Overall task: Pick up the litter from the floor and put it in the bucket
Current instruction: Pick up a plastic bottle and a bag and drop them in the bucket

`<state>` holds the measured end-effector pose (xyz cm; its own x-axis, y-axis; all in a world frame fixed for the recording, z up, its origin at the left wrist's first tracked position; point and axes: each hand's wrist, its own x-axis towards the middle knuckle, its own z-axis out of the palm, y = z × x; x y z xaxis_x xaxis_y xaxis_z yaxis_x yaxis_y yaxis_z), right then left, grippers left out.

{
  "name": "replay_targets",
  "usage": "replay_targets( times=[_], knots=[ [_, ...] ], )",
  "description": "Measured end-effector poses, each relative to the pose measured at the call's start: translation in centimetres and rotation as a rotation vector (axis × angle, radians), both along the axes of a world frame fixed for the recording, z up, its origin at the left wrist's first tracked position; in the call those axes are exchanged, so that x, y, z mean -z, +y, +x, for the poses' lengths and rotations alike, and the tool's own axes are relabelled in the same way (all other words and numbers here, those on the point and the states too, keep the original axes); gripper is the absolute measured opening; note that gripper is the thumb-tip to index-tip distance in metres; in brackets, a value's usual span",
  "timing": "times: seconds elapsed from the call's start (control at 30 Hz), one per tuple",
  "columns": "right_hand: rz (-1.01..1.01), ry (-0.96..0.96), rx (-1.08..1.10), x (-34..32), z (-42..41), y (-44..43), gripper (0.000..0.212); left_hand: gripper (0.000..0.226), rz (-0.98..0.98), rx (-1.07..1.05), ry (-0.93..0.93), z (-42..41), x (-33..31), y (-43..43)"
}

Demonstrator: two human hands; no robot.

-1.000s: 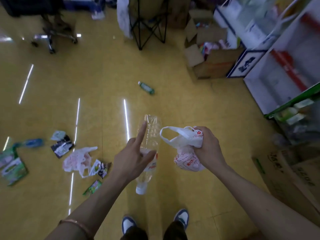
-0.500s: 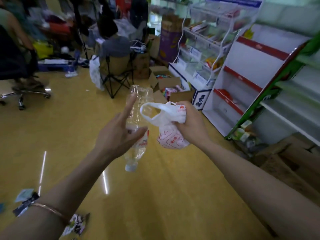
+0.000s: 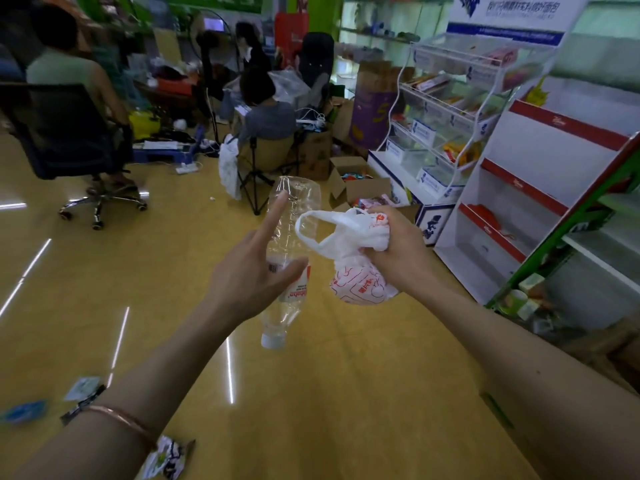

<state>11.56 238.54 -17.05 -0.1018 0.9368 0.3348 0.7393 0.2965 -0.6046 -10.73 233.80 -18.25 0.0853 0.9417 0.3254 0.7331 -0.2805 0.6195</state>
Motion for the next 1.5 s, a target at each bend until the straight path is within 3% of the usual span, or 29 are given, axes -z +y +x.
replay_targets(
  times=[0.1,0.5,0.7,1.1,1.5],
  knots=[
    [0.002,0.037,-0.04,-1.1,0.6,1.1,0.037,0.088,0.017,-0.033,0.0,0.7,-0.8,0.3],
    [0.048,0.021,-0.195,-1.9,4.3,3.2,0.029,0.086,0.029,-0.101,-0.033,5.7,-1.8,0.3],
    [0.025,0.032,-0.345,-1.1,2.1,4.5,0.023,0.086,0.039,-0.258,0.014,5.7,-1.2,-1.9],
    [0.011,0.028,-0.751,0.1,-13.1,-1.2,0.026,0.087,0.006,-0.747,0.034,-4.0,-0.4,-14.5],
    [0.027,0.024,-1.085,-1.0,-36.2,-17.3,0.031,0.086,0.099,-1.147,-0.009,-20.3,-1.9,-35.0]
  ],
)
